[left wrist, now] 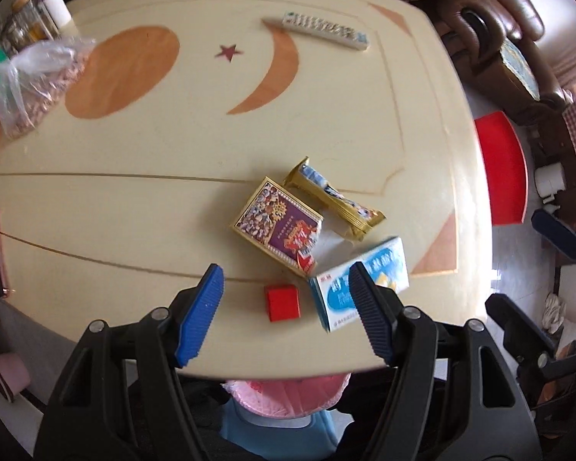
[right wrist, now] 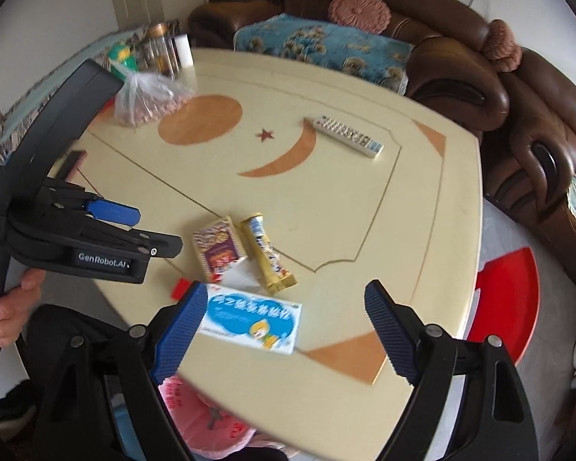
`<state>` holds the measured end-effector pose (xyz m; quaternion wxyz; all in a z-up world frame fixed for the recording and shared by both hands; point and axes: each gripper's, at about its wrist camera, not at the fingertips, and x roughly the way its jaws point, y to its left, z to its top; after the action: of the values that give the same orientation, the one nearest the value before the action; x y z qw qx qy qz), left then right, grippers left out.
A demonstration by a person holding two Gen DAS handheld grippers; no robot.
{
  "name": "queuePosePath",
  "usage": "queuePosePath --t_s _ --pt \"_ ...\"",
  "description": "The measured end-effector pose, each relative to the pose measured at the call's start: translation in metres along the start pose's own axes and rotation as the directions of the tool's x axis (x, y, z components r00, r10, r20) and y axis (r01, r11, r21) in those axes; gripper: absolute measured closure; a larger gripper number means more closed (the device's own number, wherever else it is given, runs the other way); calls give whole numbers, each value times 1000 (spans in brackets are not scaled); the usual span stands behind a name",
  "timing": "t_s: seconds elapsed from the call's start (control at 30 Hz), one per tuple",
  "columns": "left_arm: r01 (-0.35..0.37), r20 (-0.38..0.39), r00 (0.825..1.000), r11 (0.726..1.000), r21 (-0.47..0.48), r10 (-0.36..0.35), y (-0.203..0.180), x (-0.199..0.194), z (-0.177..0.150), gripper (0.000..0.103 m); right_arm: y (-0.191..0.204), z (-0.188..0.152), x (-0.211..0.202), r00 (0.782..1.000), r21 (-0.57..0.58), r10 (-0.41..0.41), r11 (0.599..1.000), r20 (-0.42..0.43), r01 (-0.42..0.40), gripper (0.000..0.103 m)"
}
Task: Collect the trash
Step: 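Raise both tools from the bin back over the table items, then grasp the purple-gold card box with the left tool while the right tool grasps the yellow snack bar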
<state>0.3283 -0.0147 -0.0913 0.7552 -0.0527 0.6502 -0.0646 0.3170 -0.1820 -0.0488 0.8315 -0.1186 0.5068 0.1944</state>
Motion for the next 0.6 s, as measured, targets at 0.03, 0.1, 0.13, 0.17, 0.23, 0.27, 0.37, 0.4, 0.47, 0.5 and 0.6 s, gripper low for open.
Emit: queuePosePath --t_s 0.03,0.1,0.13,0.17,0.23,0.27,0.37,0.4,0.47,0.5,0.6 --pt "4 -8 1000 1000 -15 -4 2 8 5 37 -2 3 12 1000 -10 11 1000 -13 -11 21" --pt "9 -25 1000 999 -38 -10 6 26 15 37 -4 6 35 999 -35 15 999 -40 -17 21" --pt "12 -31 999 999 -43 -13 7 32 18 37 -4 7 44 999 -44 20 999 -48 -22 21" --pt "12 -41 999 999 -53 -15 9 40 22 37 -4 8 52 998 -51 25 998 -56 -28 21" --pt "12 -49 999 998 -68 -15 13 49 28 37 -4 9 69 997 -63 30 997 -77 -35 21" --pt "10 -50 999 997 -74 -14 15 53 31 37 -4 10 76 996 -69 31 997 -84 -37 21" --pt "7 -58 998 997 -81 -12 18 61 35 37 -3 12 94 994 -89 27 995 -101 -36 21" --pt "8 -62 998 996 -83 -13 19 63 36 37 -3 13 100 994 -93 25 995 -108 -36 21" --pt "11 -68 998 996 -88 -17 19 68 38 37 -3 14 110 993 -99 32 994 -118 -43 21" --pt "13 -67 998 996 -92 -19 20 70 39 37 -3 15 114 992 -99 32 994 -122 -45 21" --pt "19 -64 998 995 -102 -25 19 75 38 37 -3 16 123 991 -98 39 994 -130 -52 21"
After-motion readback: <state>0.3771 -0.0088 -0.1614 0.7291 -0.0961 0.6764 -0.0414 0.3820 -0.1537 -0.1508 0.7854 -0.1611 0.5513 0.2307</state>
